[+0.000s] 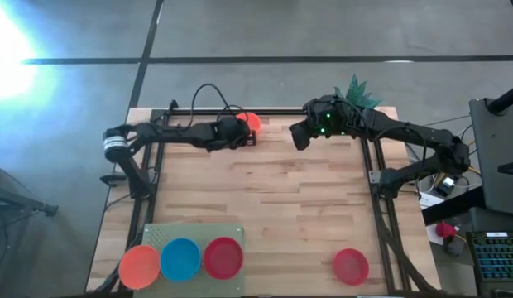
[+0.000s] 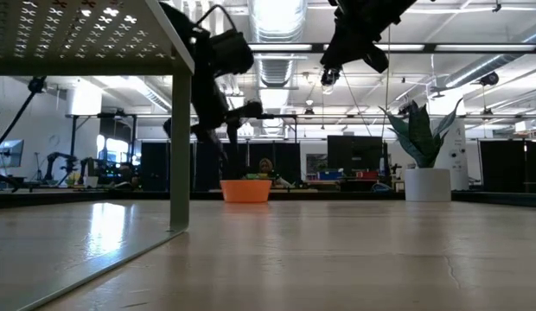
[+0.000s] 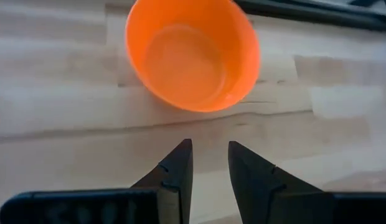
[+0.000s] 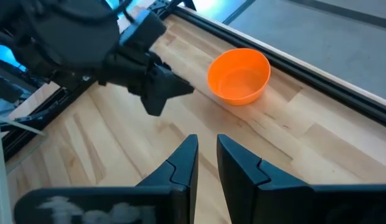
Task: Pick & Place Mini bowls
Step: Stack the orange bowl on the orange bowls on the shelf
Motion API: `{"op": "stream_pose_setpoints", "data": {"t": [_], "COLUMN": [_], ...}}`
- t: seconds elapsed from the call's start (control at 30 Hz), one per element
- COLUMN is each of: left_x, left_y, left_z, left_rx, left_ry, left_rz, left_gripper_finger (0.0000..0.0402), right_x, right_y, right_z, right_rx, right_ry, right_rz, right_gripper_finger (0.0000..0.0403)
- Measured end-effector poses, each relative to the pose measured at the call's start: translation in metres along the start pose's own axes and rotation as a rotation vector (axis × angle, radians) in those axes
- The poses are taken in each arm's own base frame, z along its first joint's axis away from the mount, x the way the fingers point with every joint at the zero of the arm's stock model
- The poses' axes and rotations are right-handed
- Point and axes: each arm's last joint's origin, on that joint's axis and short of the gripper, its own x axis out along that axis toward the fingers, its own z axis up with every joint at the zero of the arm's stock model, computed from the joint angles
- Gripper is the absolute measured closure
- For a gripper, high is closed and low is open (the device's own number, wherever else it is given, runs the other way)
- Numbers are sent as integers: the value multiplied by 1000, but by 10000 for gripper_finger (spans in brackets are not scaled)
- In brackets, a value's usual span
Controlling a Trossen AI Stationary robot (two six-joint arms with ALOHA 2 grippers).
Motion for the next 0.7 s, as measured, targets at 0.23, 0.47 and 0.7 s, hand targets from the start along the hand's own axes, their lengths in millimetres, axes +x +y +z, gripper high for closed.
{"op": "stream_pose_setpoints", "data": {"t": [0.23, 0.47, 0.7], "left_x": [22, 28, 31], "left_y": [29, 32, 35], "left_z": [-21, -23, -13], "left_rx": [-193, -255, -288], "left_ry": [-14, -53, -111], "left_rz": [2, -78, -74], "left_gripper_finger": [307, 307, 307], "right_x": [0, 0, 0], "right_y": [0, 0, 0], "right_z": [0, 0, 0], "right_rx": [45, 52, 54], "right_ry": [-2, -5, -6], "right_rz": [1, -5, -5], "right_gripper_finger": [346, 346, 346]}}
